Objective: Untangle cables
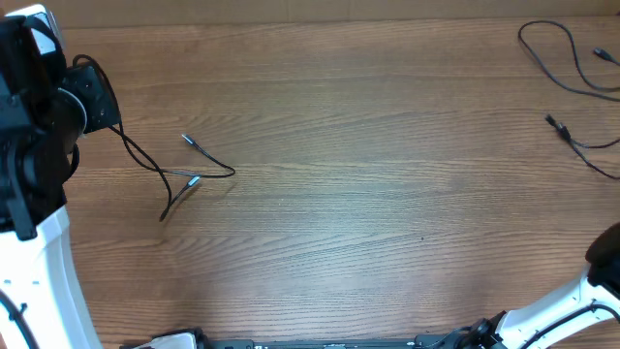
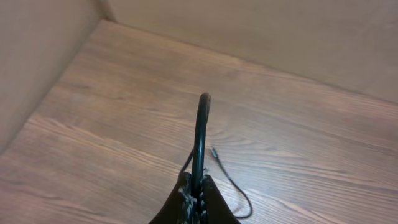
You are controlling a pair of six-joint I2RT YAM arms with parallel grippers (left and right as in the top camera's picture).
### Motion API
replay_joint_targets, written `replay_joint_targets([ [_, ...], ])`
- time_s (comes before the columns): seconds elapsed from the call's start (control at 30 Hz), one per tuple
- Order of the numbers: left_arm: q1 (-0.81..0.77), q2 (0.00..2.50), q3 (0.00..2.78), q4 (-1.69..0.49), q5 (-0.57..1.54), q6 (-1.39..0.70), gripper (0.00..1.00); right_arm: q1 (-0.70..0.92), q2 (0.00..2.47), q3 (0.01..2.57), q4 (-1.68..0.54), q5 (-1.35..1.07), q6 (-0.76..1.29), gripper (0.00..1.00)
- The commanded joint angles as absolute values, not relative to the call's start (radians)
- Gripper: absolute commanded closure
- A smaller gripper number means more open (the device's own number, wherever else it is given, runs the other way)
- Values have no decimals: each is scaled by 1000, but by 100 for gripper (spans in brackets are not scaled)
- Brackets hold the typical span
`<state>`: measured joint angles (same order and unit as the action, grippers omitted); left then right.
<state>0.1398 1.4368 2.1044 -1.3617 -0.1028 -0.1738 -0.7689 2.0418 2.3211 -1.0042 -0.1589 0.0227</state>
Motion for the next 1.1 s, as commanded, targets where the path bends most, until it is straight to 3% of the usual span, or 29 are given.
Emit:
replay_joint_targets([
  [0.0, 143, 1367, 2111, -1348, -19, -154, 96, -830, 2019, 2336, -958, -197, 38, 96],
  [0.33, 81, 1332, 2111, -1377, -25, -173, 96, -878, 2136, 2310, -935, -196, 37, 96],
  [0.73, -137, 1313, 2111, -1377, -47, -216, 96, -881, 2401, 2310, -931, -159, 34, 96],
  [1.07, -153, 1313, 2111, -1409, -85, -229, 96, -897, 2497, 2309, -935, -159, 30, 96],
])
